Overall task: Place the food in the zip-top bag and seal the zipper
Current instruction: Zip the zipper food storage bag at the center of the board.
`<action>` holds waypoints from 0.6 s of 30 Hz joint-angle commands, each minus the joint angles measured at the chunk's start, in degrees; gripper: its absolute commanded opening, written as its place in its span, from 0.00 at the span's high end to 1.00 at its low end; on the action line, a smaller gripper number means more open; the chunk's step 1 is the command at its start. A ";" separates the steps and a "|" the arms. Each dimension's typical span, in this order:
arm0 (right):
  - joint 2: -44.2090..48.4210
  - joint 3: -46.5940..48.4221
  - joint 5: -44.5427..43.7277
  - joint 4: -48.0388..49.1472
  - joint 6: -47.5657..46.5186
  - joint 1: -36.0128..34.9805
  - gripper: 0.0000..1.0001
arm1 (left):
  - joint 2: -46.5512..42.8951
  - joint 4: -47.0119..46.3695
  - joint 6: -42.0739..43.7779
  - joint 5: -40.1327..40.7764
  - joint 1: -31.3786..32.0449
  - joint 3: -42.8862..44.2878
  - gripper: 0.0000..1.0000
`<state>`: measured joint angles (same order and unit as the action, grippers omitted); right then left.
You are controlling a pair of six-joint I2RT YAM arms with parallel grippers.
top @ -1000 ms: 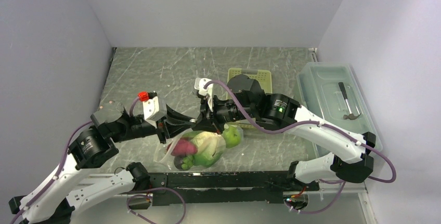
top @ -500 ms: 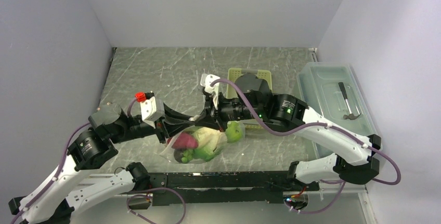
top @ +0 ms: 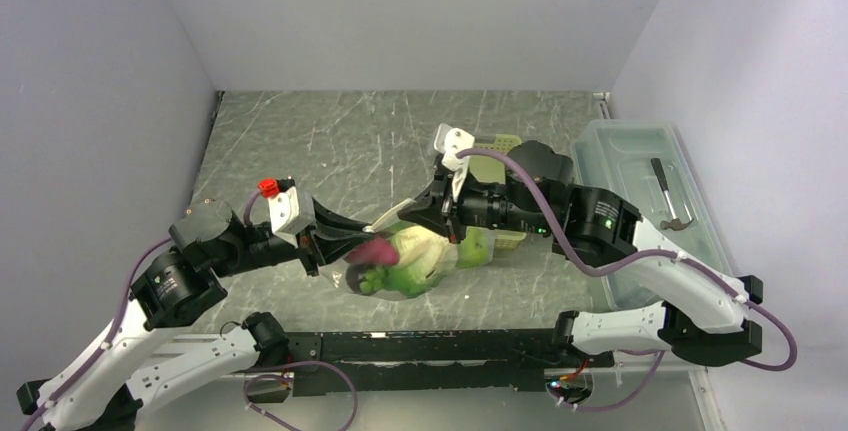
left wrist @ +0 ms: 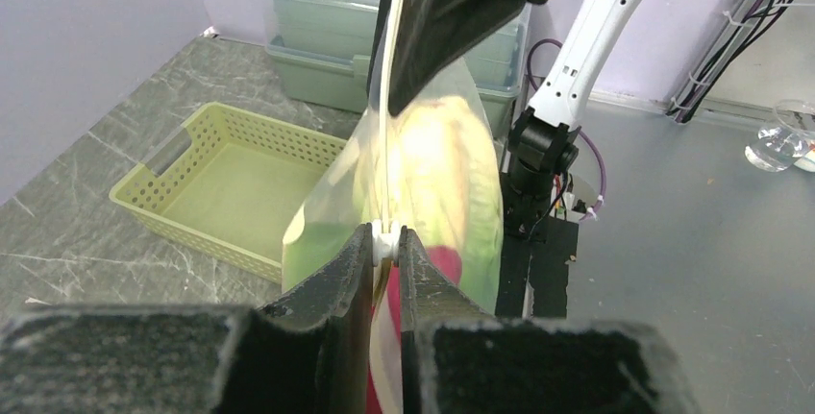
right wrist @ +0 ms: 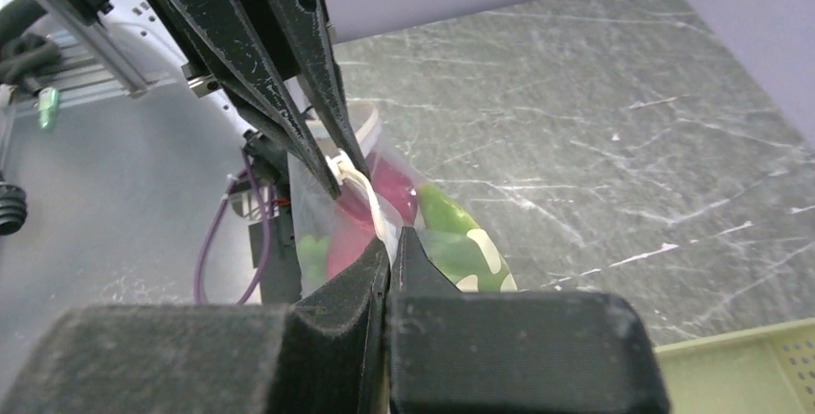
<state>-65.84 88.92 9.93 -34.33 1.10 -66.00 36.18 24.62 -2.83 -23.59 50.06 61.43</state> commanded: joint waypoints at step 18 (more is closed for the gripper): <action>12.80 -3.16 -28.57 13.68 -1.74 0.52 1.00 | -5.49 5.95 -4.08 3.31 -0.12 -3.66 1.00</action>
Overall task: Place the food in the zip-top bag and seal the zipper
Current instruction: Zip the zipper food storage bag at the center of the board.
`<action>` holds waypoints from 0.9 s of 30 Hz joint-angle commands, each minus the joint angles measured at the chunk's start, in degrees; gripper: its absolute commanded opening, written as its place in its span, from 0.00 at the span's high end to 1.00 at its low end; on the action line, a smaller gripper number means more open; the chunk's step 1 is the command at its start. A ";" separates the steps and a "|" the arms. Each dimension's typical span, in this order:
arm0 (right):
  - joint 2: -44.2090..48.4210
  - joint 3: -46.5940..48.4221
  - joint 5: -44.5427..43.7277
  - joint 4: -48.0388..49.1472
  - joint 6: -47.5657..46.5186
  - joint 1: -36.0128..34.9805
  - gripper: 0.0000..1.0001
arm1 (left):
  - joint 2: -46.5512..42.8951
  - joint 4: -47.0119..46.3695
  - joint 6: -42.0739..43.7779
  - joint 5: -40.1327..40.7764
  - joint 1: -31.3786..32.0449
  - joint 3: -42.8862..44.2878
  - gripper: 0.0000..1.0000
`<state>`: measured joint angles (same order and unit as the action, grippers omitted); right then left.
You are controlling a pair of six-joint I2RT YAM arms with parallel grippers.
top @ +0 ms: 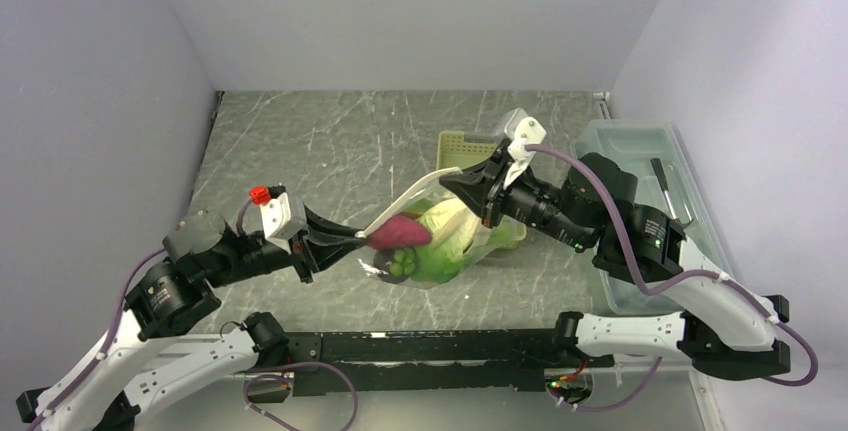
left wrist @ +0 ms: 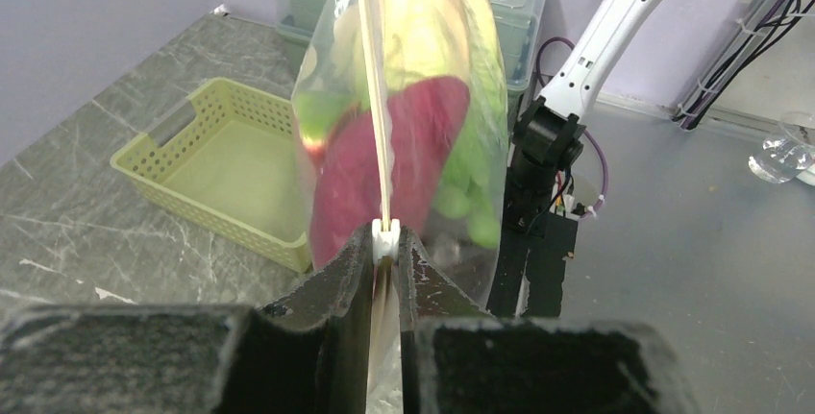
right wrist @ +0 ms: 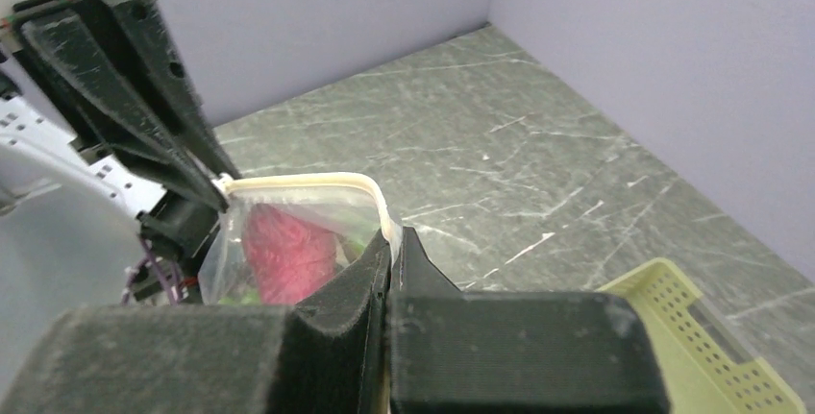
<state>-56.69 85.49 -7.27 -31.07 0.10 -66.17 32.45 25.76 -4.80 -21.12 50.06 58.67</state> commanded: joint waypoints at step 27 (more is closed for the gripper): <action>7.80 -3.83 -15.22 14.33 -1.24 0.69 1.00 | -5.19 10.25 -2.58 6.88 -0.14 -1.45 0.93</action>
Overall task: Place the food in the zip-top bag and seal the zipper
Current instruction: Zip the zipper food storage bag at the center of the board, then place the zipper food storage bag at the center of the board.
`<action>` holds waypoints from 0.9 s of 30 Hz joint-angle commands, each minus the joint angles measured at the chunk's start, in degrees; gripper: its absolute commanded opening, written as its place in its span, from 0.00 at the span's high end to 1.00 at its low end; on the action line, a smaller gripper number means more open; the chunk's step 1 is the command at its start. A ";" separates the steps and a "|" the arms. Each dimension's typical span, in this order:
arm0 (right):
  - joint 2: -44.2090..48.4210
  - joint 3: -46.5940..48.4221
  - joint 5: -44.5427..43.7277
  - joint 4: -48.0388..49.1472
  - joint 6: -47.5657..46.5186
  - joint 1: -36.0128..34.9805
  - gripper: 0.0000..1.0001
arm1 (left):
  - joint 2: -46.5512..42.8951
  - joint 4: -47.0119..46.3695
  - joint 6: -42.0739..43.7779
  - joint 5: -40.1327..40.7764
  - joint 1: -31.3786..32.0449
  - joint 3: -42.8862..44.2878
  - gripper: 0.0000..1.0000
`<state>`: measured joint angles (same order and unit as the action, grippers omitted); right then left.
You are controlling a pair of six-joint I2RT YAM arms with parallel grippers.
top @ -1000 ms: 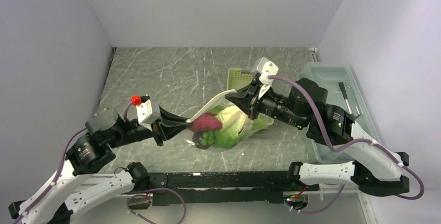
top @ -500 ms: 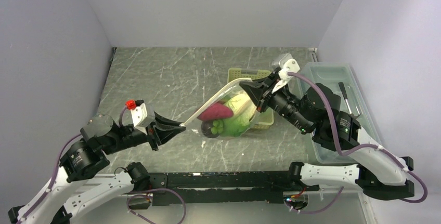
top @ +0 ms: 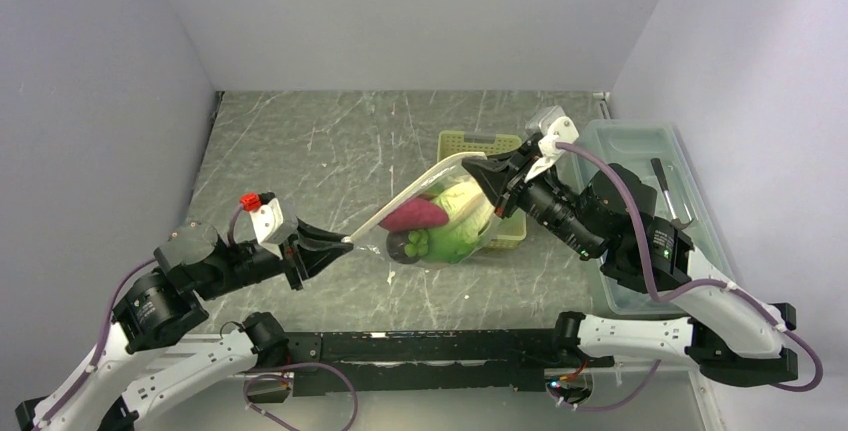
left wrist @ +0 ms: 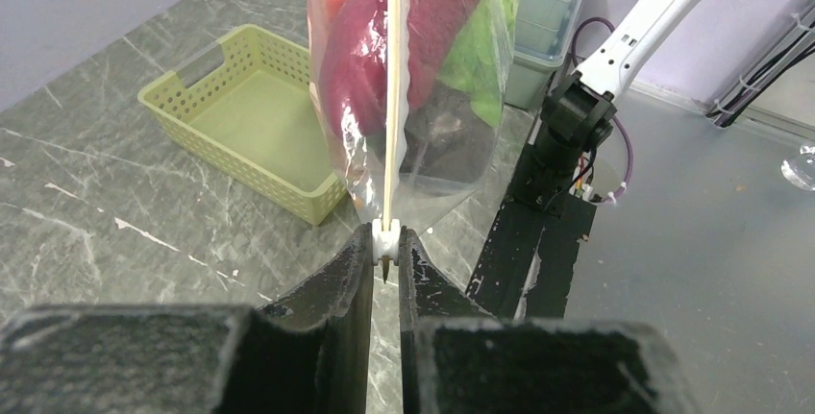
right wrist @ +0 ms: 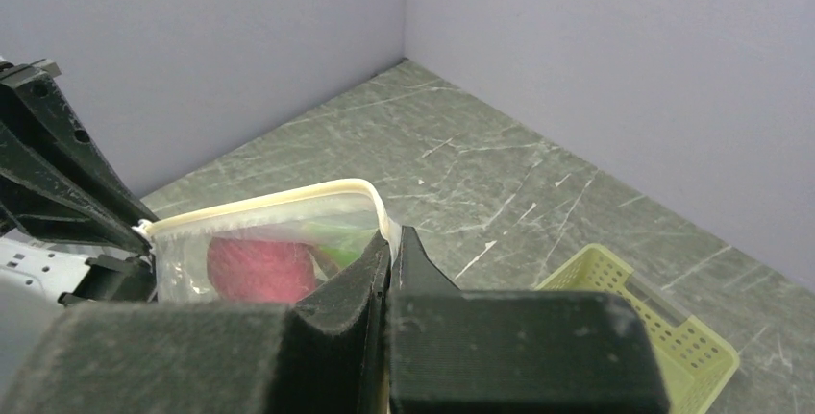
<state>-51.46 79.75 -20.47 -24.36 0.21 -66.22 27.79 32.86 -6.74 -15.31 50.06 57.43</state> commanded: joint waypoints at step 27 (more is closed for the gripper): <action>-4.92 7.74 13.39 -4.98 -3.82 0.74 1.00 | 5.32 1.03 4.37 10.50 -0.13 9.11 0.02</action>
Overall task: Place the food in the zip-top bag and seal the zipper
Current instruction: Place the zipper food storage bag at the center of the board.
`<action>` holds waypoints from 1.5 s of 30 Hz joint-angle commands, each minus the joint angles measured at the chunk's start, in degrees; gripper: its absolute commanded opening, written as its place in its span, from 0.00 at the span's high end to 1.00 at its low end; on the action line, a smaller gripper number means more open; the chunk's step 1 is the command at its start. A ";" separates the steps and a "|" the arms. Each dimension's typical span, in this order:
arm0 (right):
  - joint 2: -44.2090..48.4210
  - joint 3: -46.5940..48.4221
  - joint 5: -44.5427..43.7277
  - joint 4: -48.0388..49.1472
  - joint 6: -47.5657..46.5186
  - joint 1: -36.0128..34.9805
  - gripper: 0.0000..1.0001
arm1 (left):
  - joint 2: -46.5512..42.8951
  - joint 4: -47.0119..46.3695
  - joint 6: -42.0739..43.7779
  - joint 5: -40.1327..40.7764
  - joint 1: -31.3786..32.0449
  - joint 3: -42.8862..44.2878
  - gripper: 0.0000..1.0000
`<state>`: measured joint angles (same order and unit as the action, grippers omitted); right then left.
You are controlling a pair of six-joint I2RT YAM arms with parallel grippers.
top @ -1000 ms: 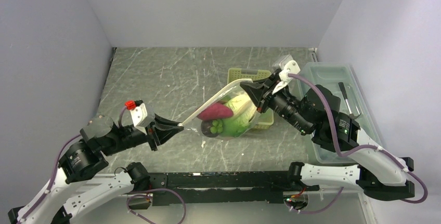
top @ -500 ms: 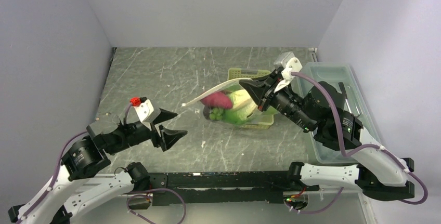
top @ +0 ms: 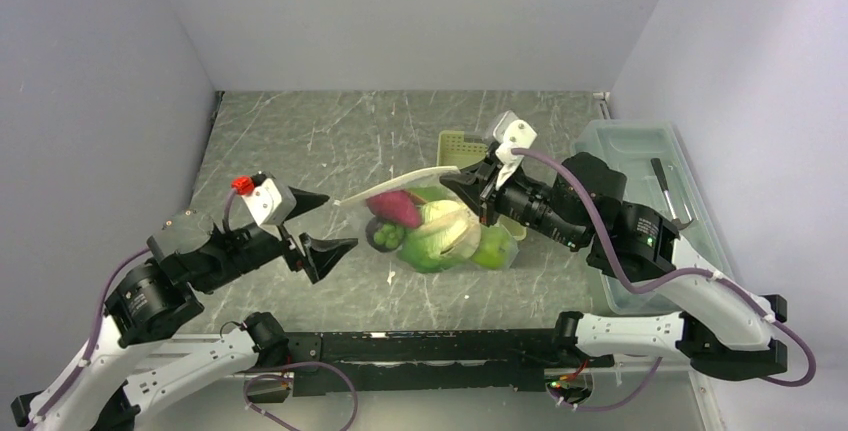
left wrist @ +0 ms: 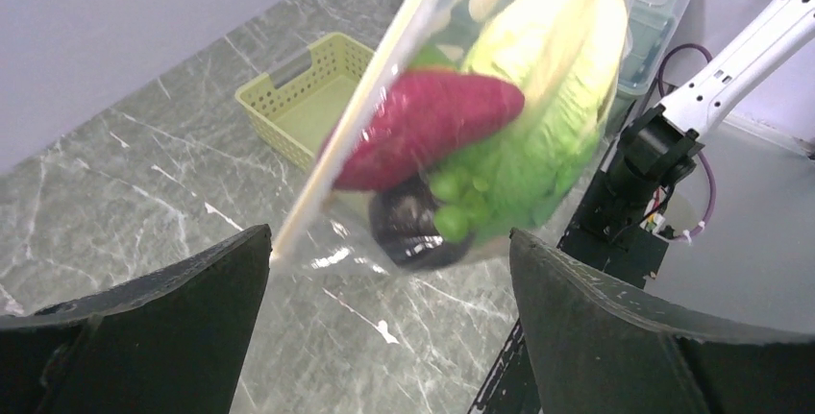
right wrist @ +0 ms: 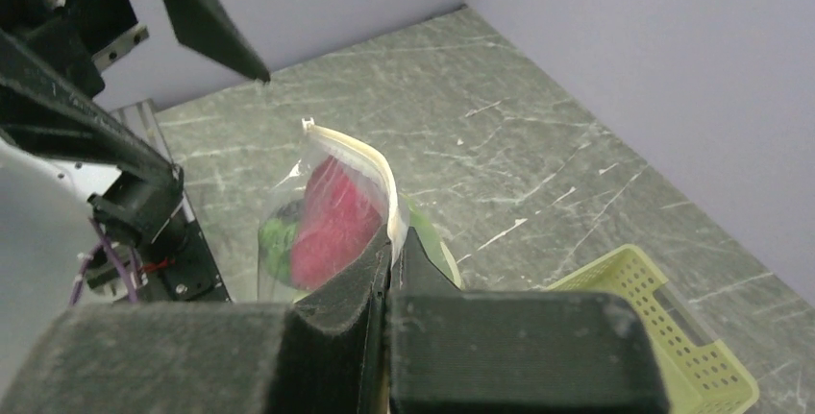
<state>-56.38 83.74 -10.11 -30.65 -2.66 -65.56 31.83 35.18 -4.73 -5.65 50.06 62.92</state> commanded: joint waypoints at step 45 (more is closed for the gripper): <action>-5.38 1.88 29.13 11.20 5.21 0.08 1.00 | 8.41 -7.75 0.79 -21.47 -0.13 1.09 0.03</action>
<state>-62.92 83.44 17.32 -25.87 1.52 -65.49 41.36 31.00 -2.79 -26.09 50.06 64.97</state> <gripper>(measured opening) 0.010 0.991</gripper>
